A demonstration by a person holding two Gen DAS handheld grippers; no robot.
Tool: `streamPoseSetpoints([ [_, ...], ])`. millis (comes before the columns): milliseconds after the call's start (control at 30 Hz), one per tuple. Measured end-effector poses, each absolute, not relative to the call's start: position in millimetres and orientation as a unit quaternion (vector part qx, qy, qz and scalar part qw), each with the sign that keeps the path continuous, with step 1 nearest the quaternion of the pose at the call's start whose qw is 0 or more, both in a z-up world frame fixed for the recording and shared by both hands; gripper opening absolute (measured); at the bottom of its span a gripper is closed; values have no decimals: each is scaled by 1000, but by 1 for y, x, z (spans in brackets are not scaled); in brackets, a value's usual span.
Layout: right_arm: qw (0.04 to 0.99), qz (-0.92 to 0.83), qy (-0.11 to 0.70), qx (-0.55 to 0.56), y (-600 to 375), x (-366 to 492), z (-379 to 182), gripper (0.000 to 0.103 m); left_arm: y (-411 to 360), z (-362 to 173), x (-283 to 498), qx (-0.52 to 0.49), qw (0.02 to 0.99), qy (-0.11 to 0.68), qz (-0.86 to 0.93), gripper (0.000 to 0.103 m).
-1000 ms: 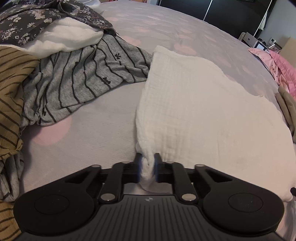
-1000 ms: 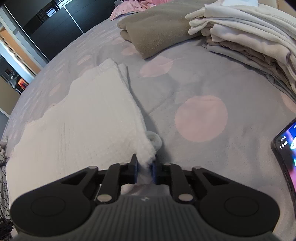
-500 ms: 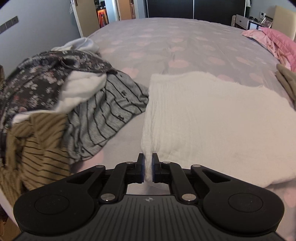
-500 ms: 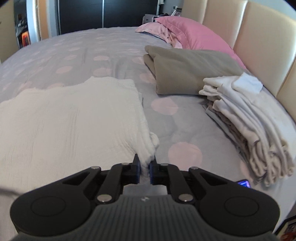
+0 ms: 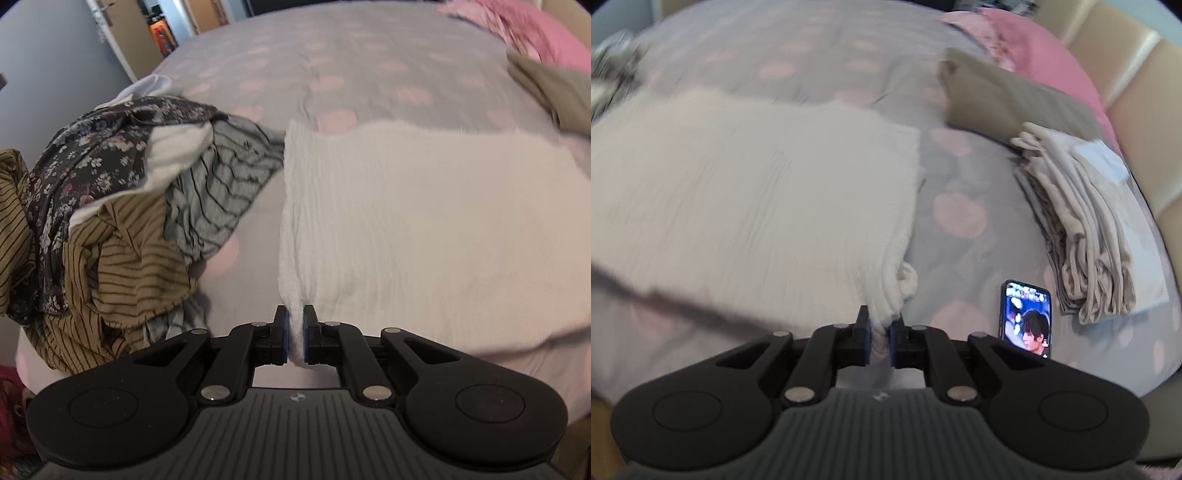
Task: Fold clothes
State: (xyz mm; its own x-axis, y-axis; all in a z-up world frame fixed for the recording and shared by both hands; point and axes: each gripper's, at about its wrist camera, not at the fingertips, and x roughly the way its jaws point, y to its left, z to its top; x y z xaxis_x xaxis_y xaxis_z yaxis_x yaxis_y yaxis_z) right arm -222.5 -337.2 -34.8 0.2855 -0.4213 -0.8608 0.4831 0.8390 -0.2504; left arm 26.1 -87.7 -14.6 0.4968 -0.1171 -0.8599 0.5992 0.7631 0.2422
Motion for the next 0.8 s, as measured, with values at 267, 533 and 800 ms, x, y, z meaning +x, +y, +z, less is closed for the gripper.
streamPoseSetpoints([
  [267,766,-245,587,-93,-313,-212,-85,10,-98,-67,22,353,787,462,-207,6],
  [533,755,-248,599,-99,-317,-212,-88,40,-91,-64,29,334,788,477,-199,14],
  [800,775,-258,569,-101,-321,-213,-53,41,-86,-22,36,286,826,448,-187,14],
])
